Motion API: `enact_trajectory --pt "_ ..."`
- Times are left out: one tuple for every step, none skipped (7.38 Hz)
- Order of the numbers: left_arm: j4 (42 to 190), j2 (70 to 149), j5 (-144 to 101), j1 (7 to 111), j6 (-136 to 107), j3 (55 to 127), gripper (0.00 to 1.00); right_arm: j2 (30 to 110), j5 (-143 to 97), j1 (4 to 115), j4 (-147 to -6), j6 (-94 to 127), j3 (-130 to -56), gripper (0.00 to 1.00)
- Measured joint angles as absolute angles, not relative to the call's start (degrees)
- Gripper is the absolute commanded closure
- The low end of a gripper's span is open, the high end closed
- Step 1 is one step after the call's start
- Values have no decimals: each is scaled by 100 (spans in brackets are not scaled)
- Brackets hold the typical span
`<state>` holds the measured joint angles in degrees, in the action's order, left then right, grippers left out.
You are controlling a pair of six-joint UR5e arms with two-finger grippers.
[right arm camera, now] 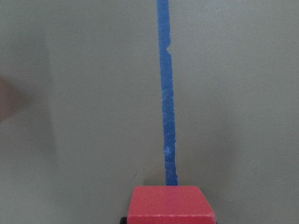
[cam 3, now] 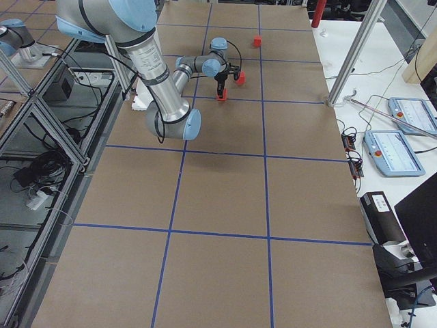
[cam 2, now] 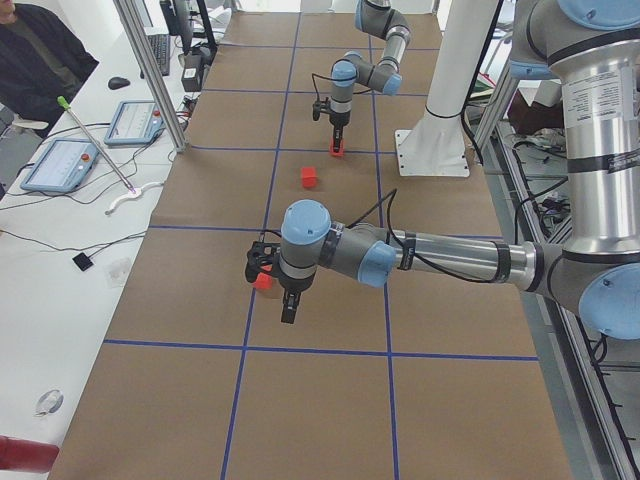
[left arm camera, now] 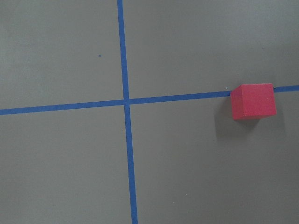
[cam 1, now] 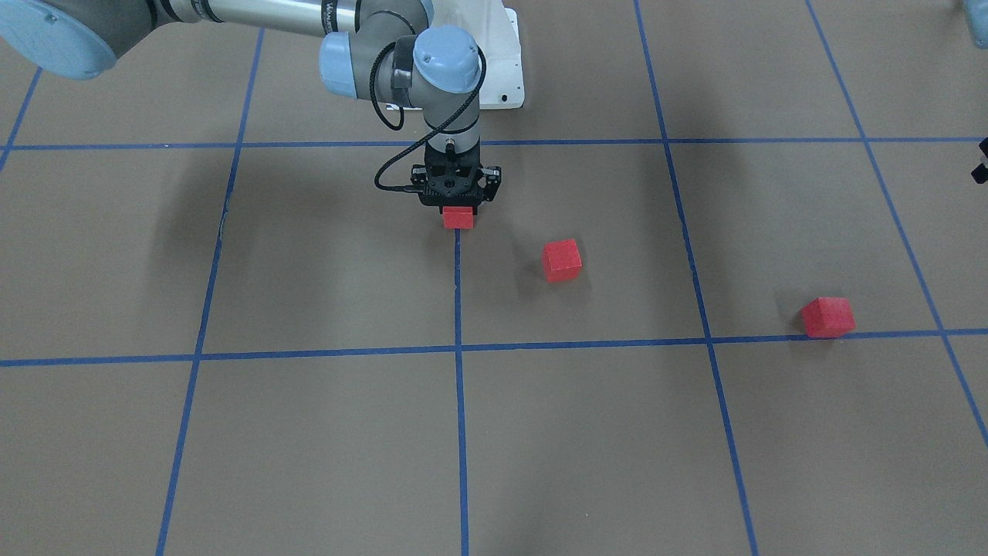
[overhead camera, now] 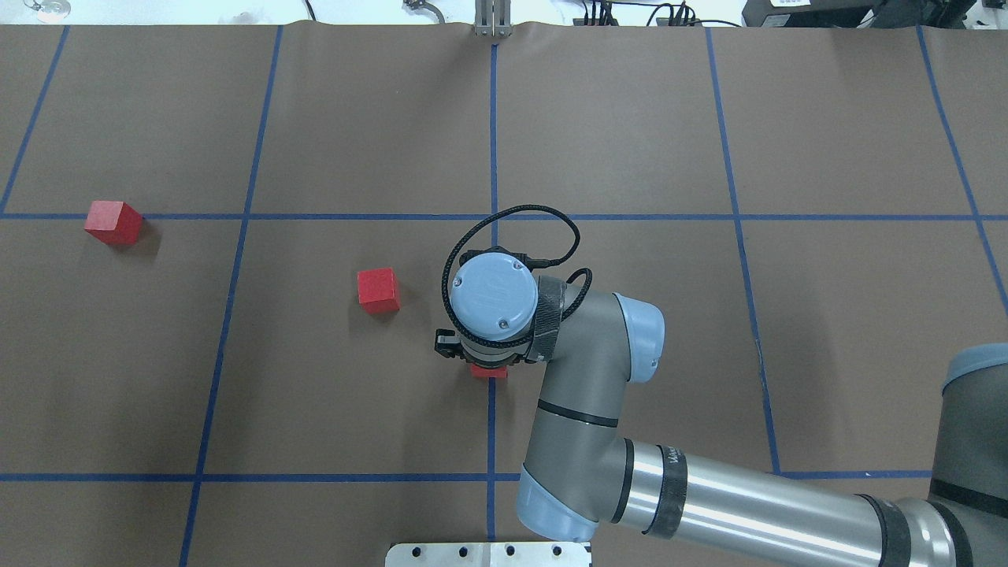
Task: Form red blocks into L shape at center
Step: 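Lower the cube beside the middle cube, nearer the robot, and release, then lift the right gripper away while the left gripper reaches toward the middle cube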
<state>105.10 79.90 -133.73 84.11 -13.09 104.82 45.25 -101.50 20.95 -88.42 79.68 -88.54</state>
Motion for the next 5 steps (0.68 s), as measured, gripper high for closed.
enact_trajectory --pt "10640 7998 -13489 8399 -1315 10443 0 4581 -10174 2153 -8854 7965 -8977 0" --pt "10810 8017 -13589 8347 -1458 10422 0 4778 -10226 2261 -8880 7961 -9322 0" --pt "10918 8105 -13625 8217 -1806 10415 0 5062 -10425 2499 -8899 7948 -9769 0" --pt "10946 8281 -13619 7989 -2187 10408 0 5283 -10817 2885 -8910 7882 -10094 0" --pt "10944 8506 -13541 7682 -2493 10379 0 5444 -11213 3299 -8908 7713 -10268 0"
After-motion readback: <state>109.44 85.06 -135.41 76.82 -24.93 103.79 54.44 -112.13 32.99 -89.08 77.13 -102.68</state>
